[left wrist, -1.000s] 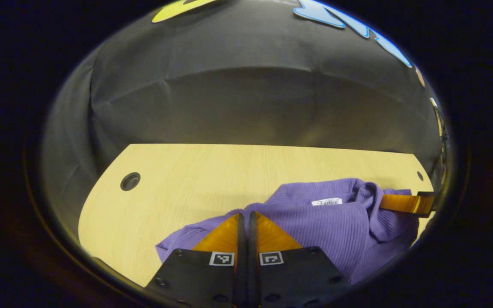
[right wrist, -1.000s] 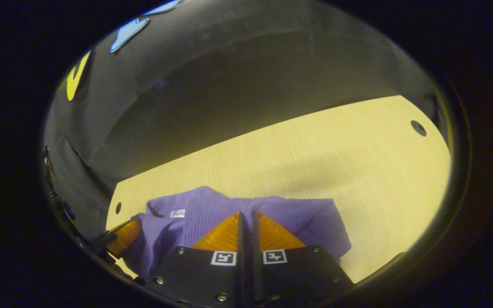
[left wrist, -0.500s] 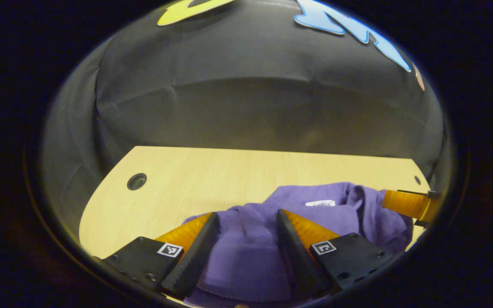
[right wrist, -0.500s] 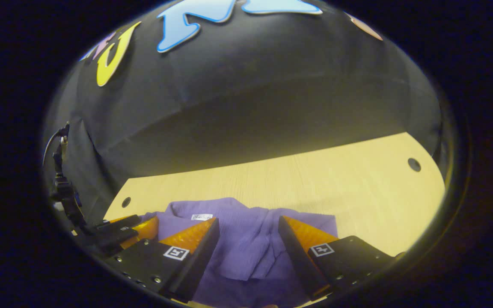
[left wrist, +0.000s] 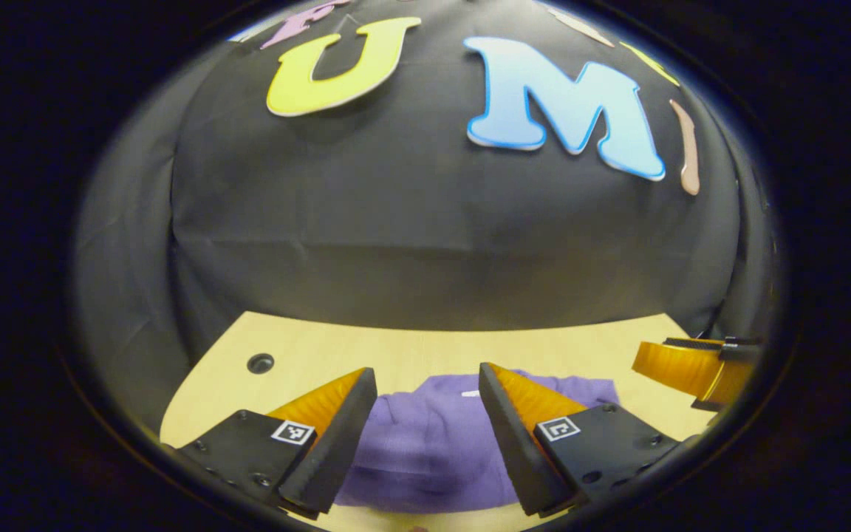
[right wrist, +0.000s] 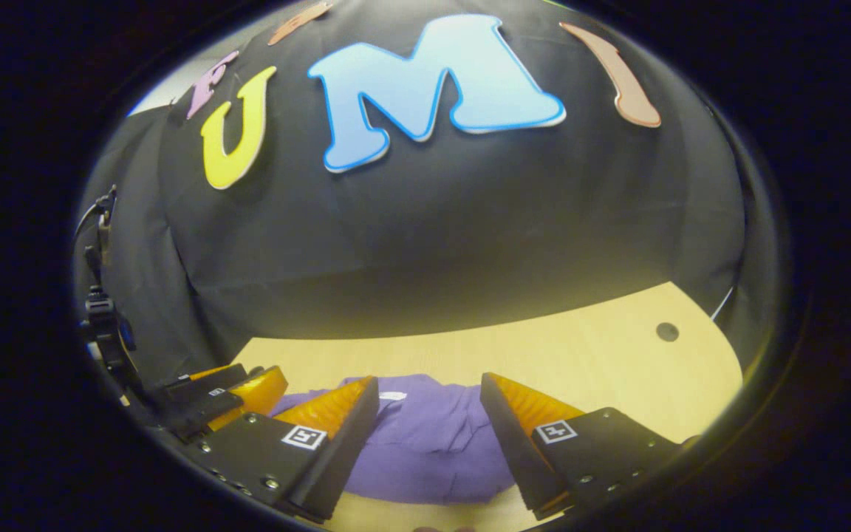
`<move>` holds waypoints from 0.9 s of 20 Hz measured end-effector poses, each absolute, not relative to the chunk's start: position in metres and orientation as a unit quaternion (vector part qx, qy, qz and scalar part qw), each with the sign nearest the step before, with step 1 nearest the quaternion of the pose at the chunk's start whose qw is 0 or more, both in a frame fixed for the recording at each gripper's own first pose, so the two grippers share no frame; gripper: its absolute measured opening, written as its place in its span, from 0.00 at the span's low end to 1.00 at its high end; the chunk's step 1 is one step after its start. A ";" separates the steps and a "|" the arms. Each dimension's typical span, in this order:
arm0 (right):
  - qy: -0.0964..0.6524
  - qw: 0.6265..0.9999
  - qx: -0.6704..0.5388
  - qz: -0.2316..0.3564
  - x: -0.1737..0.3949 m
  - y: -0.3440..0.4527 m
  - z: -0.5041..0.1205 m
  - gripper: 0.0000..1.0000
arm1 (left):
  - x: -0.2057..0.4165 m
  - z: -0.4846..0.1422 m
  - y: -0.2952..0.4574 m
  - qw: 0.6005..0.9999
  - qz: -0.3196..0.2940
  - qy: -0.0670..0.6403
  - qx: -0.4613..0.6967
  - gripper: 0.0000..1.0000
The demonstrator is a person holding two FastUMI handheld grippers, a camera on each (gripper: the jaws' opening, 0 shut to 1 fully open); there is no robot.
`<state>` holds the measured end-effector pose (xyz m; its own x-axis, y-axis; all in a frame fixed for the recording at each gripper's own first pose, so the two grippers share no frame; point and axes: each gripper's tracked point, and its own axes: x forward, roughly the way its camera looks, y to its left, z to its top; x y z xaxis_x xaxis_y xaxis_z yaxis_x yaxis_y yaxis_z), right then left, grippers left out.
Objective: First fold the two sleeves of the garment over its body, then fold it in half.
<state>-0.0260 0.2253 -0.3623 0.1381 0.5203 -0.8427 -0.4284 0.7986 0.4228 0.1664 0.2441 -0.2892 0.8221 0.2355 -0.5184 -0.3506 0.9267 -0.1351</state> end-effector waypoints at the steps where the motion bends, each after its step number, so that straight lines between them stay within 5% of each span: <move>1: 0.565 0.762 0.040 0.314 -0.020 0.220 -0.340 0.87 | 0.159 -0.268 0.241 0.952 0.153 0.242 -0.106 0.94; 9: 0.490 0.813 0.038 0.312 0.001 0.174 -0.199 0.87 | 0.079 -0.147 0.200 0.971 0.125 0.190 -0.073 0.93; 18: 0.437 0.841 0.040 0.317 -0.018 0.154 -0.131 0.87 | 0.034 -0.085 0.177 0.986 0.113 0.118 -0.046 0.94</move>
<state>-0.0177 0.1538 -0.1313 0.4175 0.5683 -0.7090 -0.4977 0.7958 0.3449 0.0339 0.1772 -0.0850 0.9467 0.2111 -0.2432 -0.2326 0.9705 -0.0632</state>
